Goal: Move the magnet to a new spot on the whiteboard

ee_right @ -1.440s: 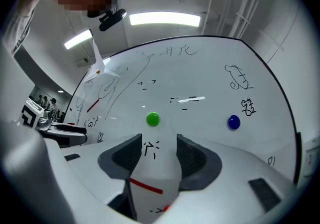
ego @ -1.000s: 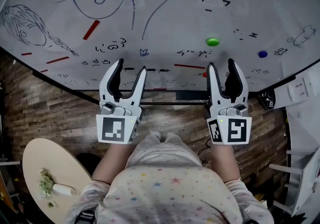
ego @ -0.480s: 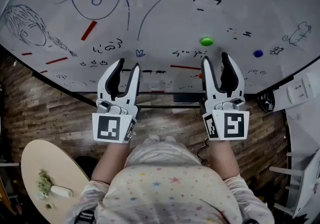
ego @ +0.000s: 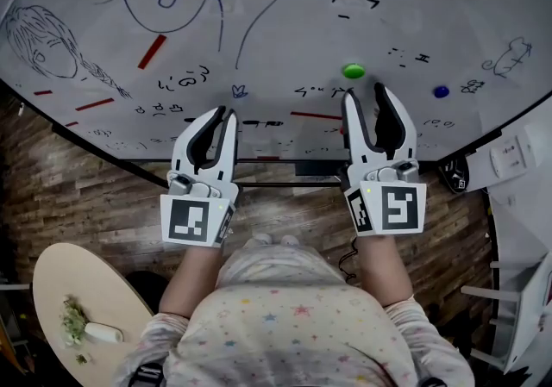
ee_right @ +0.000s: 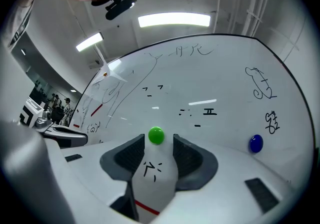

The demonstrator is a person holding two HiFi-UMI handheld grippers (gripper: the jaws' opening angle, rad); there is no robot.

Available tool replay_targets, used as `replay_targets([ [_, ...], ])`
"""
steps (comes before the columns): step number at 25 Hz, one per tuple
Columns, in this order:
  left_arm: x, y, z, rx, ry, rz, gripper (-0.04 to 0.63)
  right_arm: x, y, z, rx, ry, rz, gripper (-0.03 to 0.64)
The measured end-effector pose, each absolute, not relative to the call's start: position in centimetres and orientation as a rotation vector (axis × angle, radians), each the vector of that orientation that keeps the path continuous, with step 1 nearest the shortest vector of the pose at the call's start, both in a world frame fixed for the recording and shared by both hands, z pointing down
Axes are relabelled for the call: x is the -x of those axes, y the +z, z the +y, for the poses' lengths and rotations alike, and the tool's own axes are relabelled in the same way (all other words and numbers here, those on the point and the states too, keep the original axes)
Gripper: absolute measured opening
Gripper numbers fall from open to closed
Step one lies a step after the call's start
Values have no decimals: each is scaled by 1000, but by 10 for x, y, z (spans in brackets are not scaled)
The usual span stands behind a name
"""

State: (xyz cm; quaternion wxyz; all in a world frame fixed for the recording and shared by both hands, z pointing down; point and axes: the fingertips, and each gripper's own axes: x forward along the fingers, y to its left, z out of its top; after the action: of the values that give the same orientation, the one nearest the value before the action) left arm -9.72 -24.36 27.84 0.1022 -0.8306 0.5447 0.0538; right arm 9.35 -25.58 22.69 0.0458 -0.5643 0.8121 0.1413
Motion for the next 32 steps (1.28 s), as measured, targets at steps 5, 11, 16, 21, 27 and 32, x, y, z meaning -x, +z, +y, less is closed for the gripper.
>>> replay_targets([
  [5,96,277,-242,2468,176,1583,37,-89,222,-258,1726,454,2486,175],
  [11,99,279,-242,2479,159,1588,32,-82,218,-262,1752,481,2488,170],
  [16,98,268,-241,2461,215,1554,32,-80,218,-266,1782,489,2481,166],
  [21,99,269,-241,2464,212,1560,29,-77,218,-269,1825,547,2483,164],
  [27,101,274,-243,2474,195,1579,27,-78,216,-271,1864,594,2474,153],
  [32,103,271,-245,2462,223,1592,26,-77,216,-272,1899,645,2470,144],
])
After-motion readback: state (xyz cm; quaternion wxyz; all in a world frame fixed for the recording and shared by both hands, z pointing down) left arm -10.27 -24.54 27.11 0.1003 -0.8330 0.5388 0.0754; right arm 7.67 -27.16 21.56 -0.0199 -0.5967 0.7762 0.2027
